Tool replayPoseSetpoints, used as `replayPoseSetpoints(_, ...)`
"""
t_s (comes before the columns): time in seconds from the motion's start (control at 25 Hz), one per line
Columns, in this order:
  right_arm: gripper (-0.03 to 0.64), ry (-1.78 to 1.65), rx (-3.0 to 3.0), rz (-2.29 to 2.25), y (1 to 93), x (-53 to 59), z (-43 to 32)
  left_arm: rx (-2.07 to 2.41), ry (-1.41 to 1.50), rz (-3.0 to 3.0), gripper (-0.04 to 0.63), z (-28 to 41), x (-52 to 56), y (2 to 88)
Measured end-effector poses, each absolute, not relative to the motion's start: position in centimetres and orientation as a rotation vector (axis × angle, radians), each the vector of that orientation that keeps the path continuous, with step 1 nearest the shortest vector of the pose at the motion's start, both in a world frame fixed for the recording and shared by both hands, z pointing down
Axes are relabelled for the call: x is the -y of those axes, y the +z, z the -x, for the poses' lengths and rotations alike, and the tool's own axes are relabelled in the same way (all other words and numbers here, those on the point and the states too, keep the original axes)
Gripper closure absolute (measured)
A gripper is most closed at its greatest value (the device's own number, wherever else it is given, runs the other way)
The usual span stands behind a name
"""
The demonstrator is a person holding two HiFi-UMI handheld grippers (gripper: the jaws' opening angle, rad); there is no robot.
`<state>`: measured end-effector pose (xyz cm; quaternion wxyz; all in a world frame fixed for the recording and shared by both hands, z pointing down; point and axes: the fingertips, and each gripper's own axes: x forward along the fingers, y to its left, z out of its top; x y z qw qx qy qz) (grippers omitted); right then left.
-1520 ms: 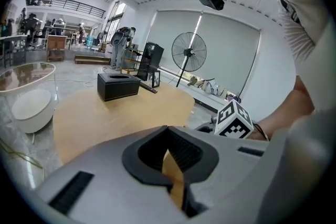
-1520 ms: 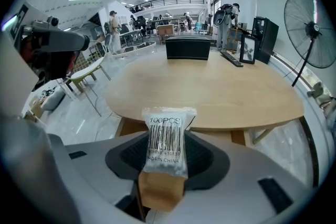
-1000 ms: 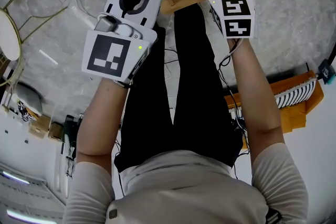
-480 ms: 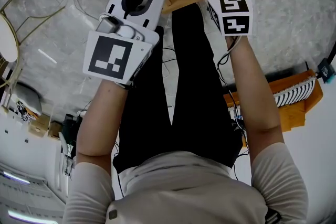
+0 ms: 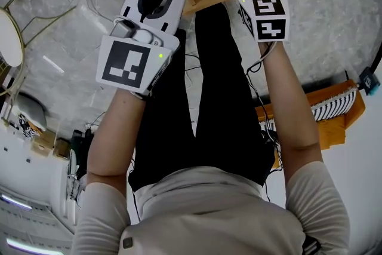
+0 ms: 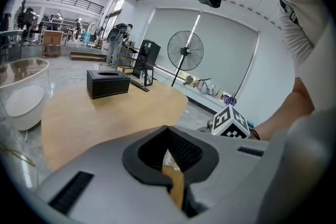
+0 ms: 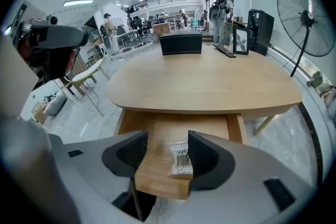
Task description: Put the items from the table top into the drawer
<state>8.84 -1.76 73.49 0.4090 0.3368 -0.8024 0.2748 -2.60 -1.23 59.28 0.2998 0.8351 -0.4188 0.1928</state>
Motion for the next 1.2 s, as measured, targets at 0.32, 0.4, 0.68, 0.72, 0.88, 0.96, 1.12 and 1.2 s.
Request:
replayPoseSetpoints(0.32,0.402,0.607,2.095,-0.896,64.3,2.9,-7.8,1.15,0.464,-2.291,0.586,4.0,1.5,51.4)
replayPoseSetpoints(0.4,0.426,0.579,2.115,-0.906,61.0,2.7,-7.5,1.155,0.462,-2.3,0.586,4.6,1.0,48.8)
replayPoseSetpoints(0.68,0.494,0.451,2.217,-1.005,46.1,2.5,-5.5,1.21,0.385,-2.4,0.586,7.7,-0.3,36.1)
replayPoseSetpoints(0.72,0.503,0.436,2.235,-1.027,43.9,2.5,-5.1,1.221,0.374,-2.42,0.586,8.3,-0.4,34.2)
replayPoseSetpoints(0.88,0.537,0.391,2.298,-1.088,35.2,0.8,-3.9,1.263,0.343,-2.475,0.586,10.3,-2.0,26.7)
replayPoseSetpoints(0.96,0.549,0.355,2.327,-1.103,31.0,-0.3,-3.2,1.28,0.327,-2.502,0.586,11.2,-2.9,23.0)
replayPoseSetpoints(1.12,0.568,0.253,2.393,-1.128,23.5,-1.5,-2.1,1.308,0.283,-2.577,0.586,12.7,-4.6,16.6)
replayPoseSetpoints(1.2,0.58,0.215,2.42,-1.135,20.2,-2.5,-1.9,1.308,0.263,-2.606,0.586,13.0,-5.9,14.1)
